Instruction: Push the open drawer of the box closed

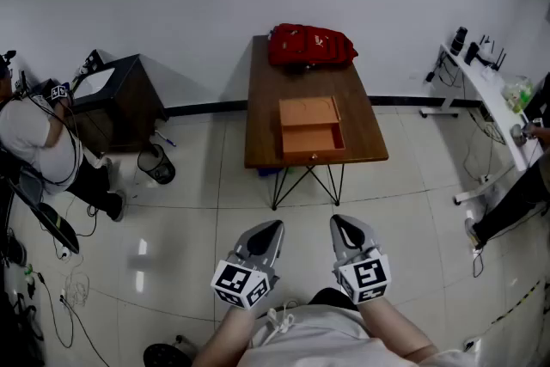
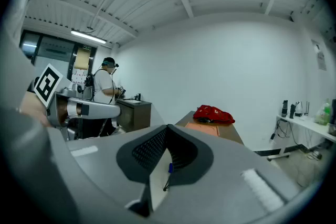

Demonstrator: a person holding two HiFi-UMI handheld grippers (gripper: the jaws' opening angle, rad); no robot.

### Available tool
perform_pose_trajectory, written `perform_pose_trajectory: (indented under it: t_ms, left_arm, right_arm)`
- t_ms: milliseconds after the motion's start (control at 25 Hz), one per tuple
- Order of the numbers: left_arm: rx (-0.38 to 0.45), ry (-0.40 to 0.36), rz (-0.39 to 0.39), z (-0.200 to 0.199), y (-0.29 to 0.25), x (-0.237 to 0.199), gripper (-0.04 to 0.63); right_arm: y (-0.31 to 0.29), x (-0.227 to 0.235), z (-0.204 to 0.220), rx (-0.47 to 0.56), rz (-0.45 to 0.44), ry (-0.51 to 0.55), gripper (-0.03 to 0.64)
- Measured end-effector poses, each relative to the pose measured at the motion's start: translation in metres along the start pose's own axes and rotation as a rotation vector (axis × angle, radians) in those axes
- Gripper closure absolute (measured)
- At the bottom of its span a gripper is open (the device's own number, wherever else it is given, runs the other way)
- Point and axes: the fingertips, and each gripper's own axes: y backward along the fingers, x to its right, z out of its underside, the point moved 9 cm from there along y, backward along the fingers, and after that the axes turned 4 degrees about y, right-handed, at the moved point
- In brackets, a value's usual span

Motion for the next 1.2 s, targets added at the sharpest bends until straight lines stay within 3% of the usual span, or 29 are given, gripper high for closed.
perform_pose_trajectory:
  t_ms: [520, 800, 1200]
  left_arm:
    - [-0.009, 0.030, -0.008, 0.007, -0.016, -0.042, 0.589]
    - [-0.035, 0.028, -0.039, 0.008, -0.067, -0.073, 0.589]
    - [-0.073, 0.049, -0.061, -0.007, -0.194, -0.118, 0.589]
  right_arm:
    - [-0.049, 0.003, 0.015, -0.040, -0.014, -0.054, 0.611]
    - [-0.102, 0.051, 0.022, -0.056, -0.010, -0.078, 0.611]
    - [-0.189, 0.154, 0.026, -0.107, -0.042, -0.102, 0.611]
